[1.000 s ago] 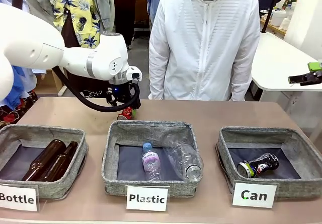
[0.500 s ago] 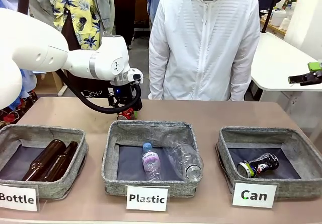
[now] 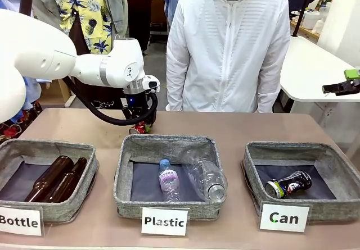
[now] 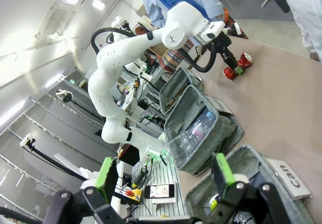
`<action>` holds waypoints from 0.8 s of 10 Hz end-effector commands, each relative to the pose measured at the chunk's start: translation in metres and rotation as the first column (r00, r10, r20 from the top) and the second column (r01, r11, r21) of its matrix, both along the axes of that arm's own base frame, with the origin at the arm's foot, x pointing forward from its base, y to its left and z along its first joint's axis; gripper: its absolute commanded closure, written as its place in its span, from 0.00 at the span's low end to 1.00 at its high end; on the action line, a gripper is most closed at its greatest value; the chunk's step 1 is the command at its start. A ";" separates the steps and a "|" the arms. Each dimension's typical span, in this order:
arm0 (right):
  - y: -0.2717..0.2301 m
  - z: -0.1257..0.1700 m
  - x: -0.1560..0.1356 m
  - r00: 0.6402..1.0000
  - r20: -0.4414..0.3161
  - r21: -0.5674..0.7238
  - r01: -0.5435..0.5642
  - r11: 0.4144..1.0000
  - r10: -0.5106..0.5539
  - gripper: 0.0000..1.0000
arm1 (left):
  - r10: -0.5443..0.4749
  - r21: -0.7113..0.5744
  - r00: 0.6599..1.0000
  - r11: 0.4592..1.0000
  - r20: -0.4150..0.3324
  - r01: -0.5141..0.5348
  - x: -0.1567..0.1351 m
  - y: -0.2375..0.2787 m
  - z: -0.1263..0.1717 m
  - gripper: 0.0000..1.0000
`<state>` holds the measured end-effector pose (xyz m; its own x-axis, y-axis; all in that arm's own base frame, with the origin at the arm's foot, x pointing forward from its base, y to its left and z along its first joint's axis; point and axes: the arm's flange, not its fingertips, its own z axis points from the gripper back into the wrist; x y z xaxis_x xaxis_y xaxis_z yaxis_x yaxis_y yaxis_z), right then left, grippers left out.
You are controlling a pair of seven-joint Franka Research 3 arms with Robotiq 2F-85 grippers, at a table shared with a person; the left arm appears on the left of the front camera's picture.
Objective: Sort the can waste into the basket.
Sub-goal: Pick up the can waste from the table and place it in the right Fabric basket.
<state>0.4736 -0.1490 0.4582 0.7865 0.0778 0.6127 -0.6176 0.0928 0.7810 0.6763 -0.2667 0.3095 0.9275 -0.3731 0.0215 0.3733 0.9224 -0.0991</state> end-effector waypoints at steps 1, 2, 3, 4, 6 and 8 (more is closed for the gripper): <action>0.000 0.003 -0.001 1.000 0.015 -0.008 -0.001 1.000 0.001 0.00 | 0.015 0.004 1.000 1.000 0.002 -0.015 0.003 0.004 0.004 0.95; 0.000 0.003 -0.001 1.000 0.015 -0.008 -0.001 1.000 0.001 0.00 | 0.014 0.002 1.000 1.000 0.009 -0.014 0.002 0.004 0.006 1.00; 0.000 0.003 -0.001 1.000 0.015 -0.008 -0.001 1.000 0.001 0.00 | 0.023 0.004 1.000 1.000 0.021 -0.023 -0.001 0.004 0.010 1.00; 0.000 0.003 -0.001 1.000 0.015 -0.008 -0.001 1.000 0.001 0.00 | 0.041 -0.004 0.999 0.999 0.033 -0.041 -0.004 0.007 0.017 1.00; 0.000 0.003 -0.001 1.000 0.015 -0.008 -0.001 1.000 0.001 0.00 | 0.088 -0.018 0.994 0.996 0.069 -0.087 -0.025 0.025 0.061 1.00; 0.000 0.003 -0.001 1.000 0.015 -0.008 -0.001 1.000 0.001 0.00 | -0.019 -0.048 0.999 0.999 0.049 0.022 -0.076 0.059 0.145 1.00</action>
<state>0.4735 -0.1493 0.4582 0.7866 0.0774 0.6126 -0.6175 0.0931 0.7811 0.6481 -0.2354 0.4212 0.9389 -0.3314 0.0926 0.3398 0.9353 -0.0985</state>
